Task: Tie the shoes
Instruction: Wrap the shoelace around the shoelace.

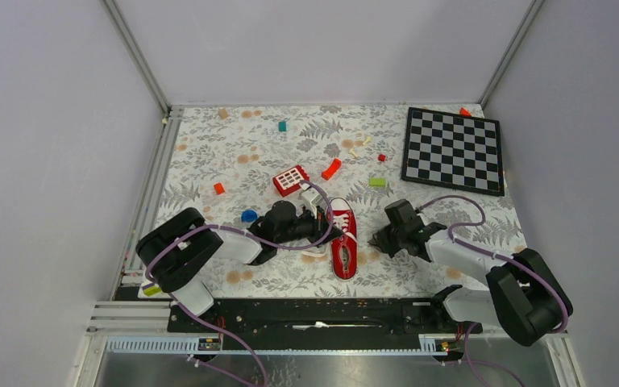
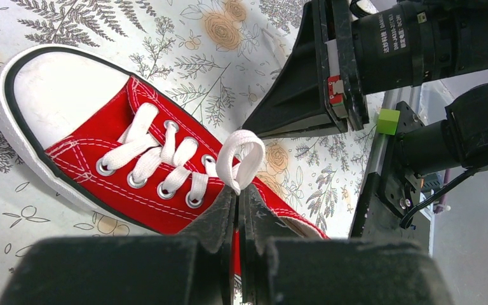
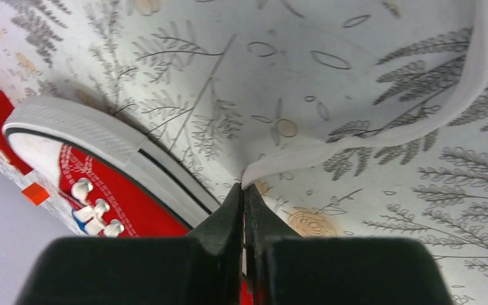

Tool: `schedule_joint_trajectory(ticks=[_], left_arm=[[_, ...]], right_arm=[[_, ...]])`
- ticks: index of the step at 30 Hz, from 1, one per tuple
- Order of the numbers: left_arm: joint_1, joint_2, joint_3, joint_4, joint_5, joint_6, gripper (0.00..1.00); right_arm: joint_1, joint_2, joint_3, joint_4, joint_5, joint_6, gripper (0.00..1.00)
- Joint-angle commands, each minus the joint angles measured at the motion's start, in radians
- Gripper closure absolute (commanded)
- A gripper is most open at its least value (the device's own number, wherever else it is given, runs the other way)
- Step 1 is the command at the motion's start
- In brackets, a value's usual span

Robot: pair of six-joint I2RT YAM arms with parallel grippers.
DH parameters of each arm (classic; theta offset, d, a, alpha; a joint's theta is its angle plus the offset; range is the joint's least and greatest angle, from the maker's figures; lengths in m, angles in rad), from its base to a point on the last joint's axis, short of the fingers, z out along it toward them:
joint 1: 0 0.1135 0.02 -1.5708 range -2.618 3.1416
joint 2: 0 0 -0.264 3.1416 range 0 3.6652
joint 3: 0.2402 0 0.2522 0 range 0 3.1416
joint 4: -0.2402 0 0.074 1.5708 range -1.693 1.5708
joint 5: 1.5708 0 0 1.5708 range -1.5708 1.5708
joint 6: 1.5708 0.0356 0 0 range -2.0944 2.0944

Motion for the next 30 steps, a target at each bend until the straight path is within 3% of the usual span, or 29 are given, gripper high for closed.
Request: schedule_joint_trajectory(ticks=[1, 7, 15, 30], left_arm=[[0.002, -0.039, 0.009, 0.052, 0.038, 0.016, 1.00], [0.003, -0.030, 0.017, 0.059, 0.053, 0.010, 1.00], [0.002, -0.024, 0.028, 0.056, 0.064, 0.008, 1.00], [0.003, -0.016, 0.037, 0.050, 0.076, 0.001, 1.00]], right_arm=[[-0.005, -0.024, 0.093, -0.022, 0.039, -0.096, 1.00], [-0.001, -0.035, 0.239, -0.045, 0.034, -0.260, 1.00], [0.060, 0.108, 0.452, -0.029, -0.061, -0.394, 1.00], [0.146, 0.162, 0.533, 0.004, -0.154, -0.436, 1.00]])
